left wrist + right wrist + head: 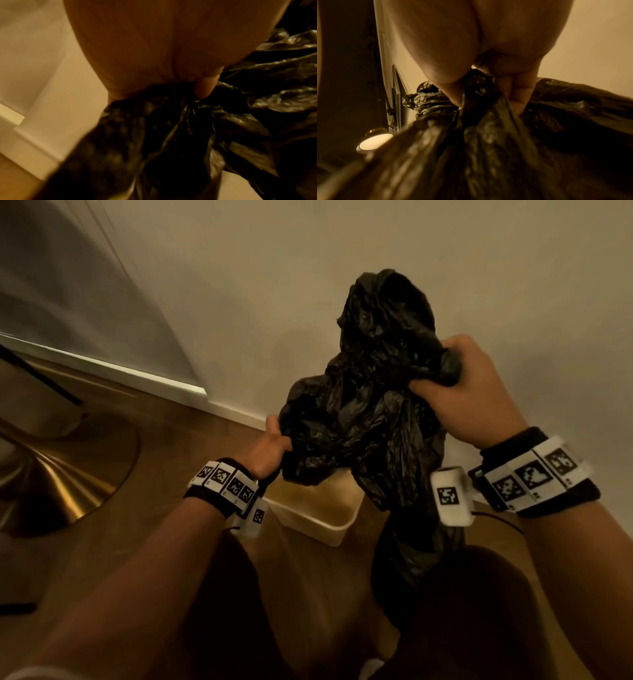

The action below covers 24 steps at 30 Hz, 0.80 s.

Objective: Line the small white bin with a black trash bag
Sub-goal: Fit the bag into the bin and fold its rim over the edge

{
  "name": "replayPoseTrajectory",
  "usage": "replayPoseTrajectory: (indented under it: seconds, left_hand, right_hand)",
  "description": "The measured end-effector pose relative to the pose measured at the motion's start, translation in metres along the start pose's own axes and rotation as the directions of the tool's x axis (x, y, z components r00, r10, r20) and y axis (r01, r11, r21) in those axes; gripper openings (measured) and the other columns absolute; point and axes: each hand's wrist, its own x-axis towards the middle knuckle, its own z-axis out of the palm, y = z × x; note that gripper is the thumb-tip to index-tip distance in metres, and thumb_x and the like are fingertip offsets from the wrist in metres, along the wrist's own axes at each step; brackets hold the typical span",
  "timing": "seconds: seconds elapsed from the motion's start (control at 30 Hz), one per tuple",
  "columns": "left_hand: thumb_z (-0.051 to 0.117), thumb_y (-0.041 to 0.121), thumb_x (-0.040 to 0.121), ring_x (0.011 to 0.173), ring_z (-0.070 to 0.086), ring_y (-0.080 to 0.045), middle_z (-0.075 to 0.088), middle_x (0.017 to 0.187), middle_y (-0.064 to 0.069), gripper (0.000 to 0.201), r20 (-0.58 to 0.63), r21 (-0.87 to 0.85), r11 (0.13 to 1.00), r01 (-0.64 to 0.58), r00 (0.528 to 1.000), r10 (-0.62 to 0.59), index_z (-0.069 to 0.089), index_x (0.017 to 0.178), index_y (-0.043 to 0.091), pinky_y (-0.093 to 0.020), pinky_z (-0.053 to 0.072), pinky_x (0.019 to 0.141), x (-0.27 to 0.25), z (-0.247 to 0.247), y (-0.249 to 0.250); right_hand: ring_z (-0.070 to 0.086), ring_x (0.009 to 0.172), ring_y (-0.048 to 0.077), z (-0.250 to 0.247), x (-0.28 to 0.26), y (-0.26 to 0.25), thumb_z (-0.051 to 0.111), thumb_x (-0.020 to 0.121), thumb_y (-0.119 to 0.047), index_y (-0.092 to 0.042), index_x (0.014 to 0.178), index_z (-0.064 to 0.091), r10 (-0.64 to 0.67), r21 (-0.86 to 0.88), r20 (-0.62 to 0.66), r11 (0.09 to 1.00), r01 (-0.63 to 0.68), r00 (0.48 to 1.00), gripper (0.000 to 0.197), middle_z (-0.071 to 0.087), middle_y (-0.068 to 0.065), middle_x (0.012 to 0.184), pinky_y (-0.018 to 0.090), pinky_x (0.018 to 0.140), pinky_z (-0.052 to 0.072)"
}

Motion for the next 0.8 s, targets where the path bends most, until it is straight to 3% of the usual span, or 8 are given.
replayPoseTrajectory:
  seconds: [0.13, 0.33, 0.4, 0.5, 0.57, 0.67, 0.73, 0.8]
  left_hand:
    - [0.051, 0.014, 0.088, 0.081, 0.059, -0.018, 0.061, 0.094, -0.004, 0.039, 0.150, 0.354, 0.935, -0.024, 0.988, -0.032, 0.047, 0.126, 0.020, -0.026, 0.046, 0.067, 0.025, 0.004, -0.037]
    - [0.069, 0.022, 0.075, 0.071, 0.065, -0.015, 0.066, 0.076, 0.008, 0.003, 0.213, 0.746, 0.634, -0.204, 0.975, 0.063, 0.068, 0.076, 0.024, -0.029, 0.053, 0.067, 0.054, 0.027, -0.073]
    - [0.070, 0.029, 0.077, 0.059, 0.062, -0.011, 0.063, 0.064, 0.009, 0.016, 0.234, 0.816, 0.544, -0.196, 0.972, 0.000, 0.061, 0.064, 0.025, -0.031, 0.058, 0.067, 0.057, 0.037, -0.080]
    - [0.064, 0.021, 0.087, 0.080, 0.068, -0.018, 0.066, 0.084, 0.006, 0.002, 0.261, 0.829, 0.511, -0.226, 0.965, 0.004, 0.063, 0.086, 0.021, -0.026, 0.050, 0.070, 0.053, 0.048, -0.084]
    - [0.061, 0.013, 0.082, 0.095, 0.066, -0.027, 0.068, 0.101, -0.004, 0.029, 0.218, 0.787, 0.582, -0.204, 0.975, 0.047, 0.064, 0.110, 0.016, -0.031, 0.049, 0.079, 0.051, 0.045, -0.088]
    - [0.056, 0.011, 0.081, 0.088, 0.065, -0.030, 0.069, 0.097, -0.011, 0.021, 0.197, 0.631, 0.711, -0.309, 0.951, 0.239, 0.069, 0.098, 0.010, -0.036, 0.053, 0.076, 0.052, 0.024, -0.088]
    - [0.047, 0.012, 0.097, 0.088, 0.062, -0.024, 0.064, 0.110, -0.009, 0.024, 0.092, 0.441, 0.891, -0.105, 0.993, 0.071, 0.062, 0.115, 0.006, -0.033, 0.050, 0.071, 0.046, 0.008, -0.070]
    - [0.035, 0.033, 0.105, 0.081, 0.064, -0.026, 0.065, 0.116, -0.014, 0.035, 0.052, 0.065, 0.996, 0.052, 0.997, -0.056, 0.056, 0.123, 0.011, -0.034, 0.053, 0.068, 0.038, -0.012, -0.051]
  right_hand:
    - [0.052, 0.072, 0.006, 0.007, 0.000, 0.024, 0.072, 0.085, -0.020, -0.002, 0.101, 0.049, 0.059, -0.024, 0.019, 0.998, -0.058, 0.998, 0.034, 0.054, -0.003, 0.085, 0.013, 0.058, 0.041]
    - [0.047, 0.062, 0.009, 0.041, -0.014, 0.049, 0.072, 0.084, -0.019, -0.006, 0.083, 0.049, 0.124, -0.075, 0.094, 0.990, -0.117, 0.988, 0.027, 0.052, -0.001, 0.072, 0.021, 0.053, 0.037]
    - [0.047, 0.062, 0.011, 0.058, -0.022, 0.057, 0.072, 0.084, -0.022, -0.011, 0.079, 0.046, 0.139, -0.085, 0.116, 0.988, -0.130, 0.983, 0.029, 0.051, -0.002, 0.071, 0.025, 0.055, 0.037]
    - [0.048, 0.062, 0.007, 0.086, -0.034, 0.071, 0.069, 0.086, -0.028, -0.022, 0.074, 0.041, 0.188, -0.138, 0.175, 0.976, -0.165, 0.966, 0.031, 0.050, -0.006, 0.070, 0.029, 0.054, 0.032]
    - [0.048, 0.062, 0.005, 0.106, -0.039, 0.080, 0.070, 0.086, -0.026, -0.029, 0.071, 0.040, 0.217, -0.152, 0.189, 0.970, -0.190, 0.958, 0.033, 0.051, -0.008, 0.069, 0.027, 0.053, 0.031]
    - [0.053, 0.067, 0.007, 0.133, -0.041, 0.091, 0.070, 0.085, -0.021, -0.028, 0.077, 0.045, 0.257, -0.200, 0.219, 0.956, -0.214, 0.941, 0.026, 0.054, -0.010, 0.072, 0.023, 0.053, 0.033]
    - [0.058, 0.071, 0.013, 0.148, -0.038, 0.090, 0.068, 0.086, -0.021, -0.024, 0.084, 0.050, 0.272, -0.234, 0.240, 0.948, -0.217, 0.932, 0.018, 0.058, -0.009, 0.075, 0.023, 0.054, 0.038]
    - [0.060, 0.072, 0.015, 0.158, -0.032, 0.082, 0.066, 0.087, -0.021, -0.022, 0.087, 0.052, 0.261, -0.230, 0.249, 0.951, -0.205, 0.932, 0.014, 0.061, -0.005, 0.077, 0.026, 0.055, 0.041]
